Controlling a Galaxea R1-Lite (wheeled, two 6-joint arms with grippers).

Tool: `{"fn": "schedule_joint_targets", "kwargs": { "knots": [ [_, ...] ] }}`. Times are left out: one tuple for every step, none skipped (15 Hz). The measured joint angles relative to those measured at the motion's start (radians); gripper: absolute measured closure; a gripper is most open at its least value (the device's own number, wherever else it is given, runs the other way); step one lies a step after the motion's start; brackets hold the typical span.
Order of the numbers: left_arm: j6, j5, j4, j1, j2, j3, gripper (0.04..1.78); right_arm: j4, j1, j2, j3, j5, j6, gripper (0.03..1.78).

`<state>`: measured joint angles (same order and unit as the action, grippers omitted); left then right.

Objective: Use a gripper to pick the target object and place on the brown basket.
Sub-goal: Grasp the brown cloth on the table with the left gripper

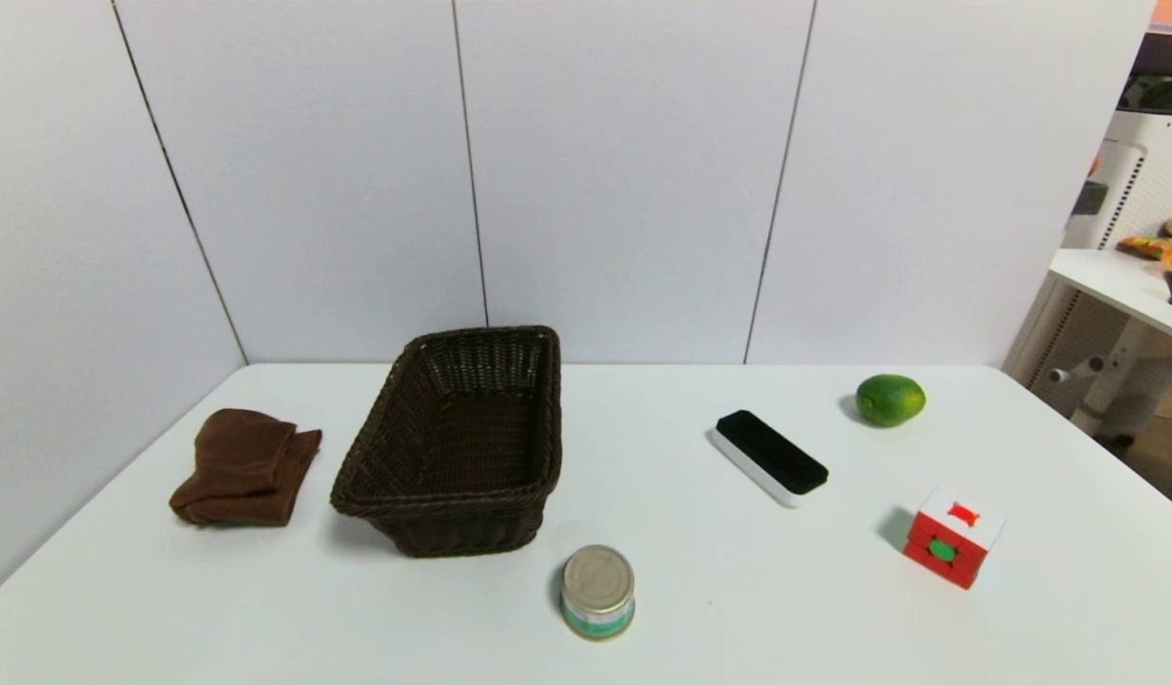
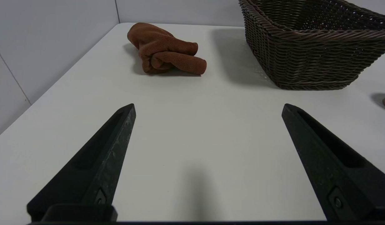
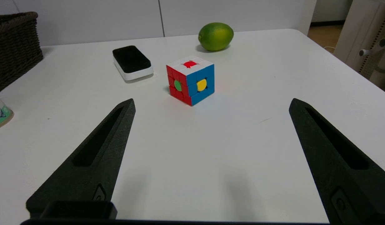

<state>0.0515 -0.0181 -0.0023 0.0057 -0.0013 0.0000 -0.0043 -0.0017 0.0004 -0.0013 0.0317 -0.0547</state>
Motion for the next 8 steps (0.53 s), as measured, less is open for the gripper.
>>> {"fn": "schedule_joint_targets", "kwargs": {
  "knots": [
    [0.0, 0.0, 0.0, 0.0, 0.0, 0.0, 0.13, 0.0, 0.0, 0.0, 0.0, 0.0, 0.0, 0.11],
    [0.0, 0.0, 0.0, 0.0, 0.0, 0.0, 0.13, 0.0, 0.0, 0.0, 0.0, 0.0, 0.0, 0.11],
    [0.0, 0.0, 0.0, 0.0, 0.0, 0.0, 0.13, 0.0, 0.0, 0.0, 0.0, 0.0, 0.0, 0.11],
    [0.0, 0.0, 0.0, 0.0, 0.0, 0.0, 0.13, 0.0, 0.0, 0.0, 0.0, 0.0, 0.0, 0.11],
    [0.0, 0.0, 0.0, 0.0, 0.0, 0.0, 0.13, 0.0, 0.0, 0.0, 0.0, 0.0, 0.0, 0.11],
    [0.0, 0.0, 0.0, 0.0, 0.0, 0.0, 0.13, 0.0, 0.0, 0.0, 0.0, 0.0, 0.0, 0.11],
    [0.0, 0.0, 0.0, 0.0, 0.0, 0.0, 0.13, 0.0, 0.0, 0.0, 0.0, 0.0, 0.0, 0.11],
    [0.0, 0.0, 0.0, 0.0, 0.0, 0.0, 0.13, 0.0, 0.0, 0.0, 0.0, 0.0, 0.0, 0.11]
  ]
}}
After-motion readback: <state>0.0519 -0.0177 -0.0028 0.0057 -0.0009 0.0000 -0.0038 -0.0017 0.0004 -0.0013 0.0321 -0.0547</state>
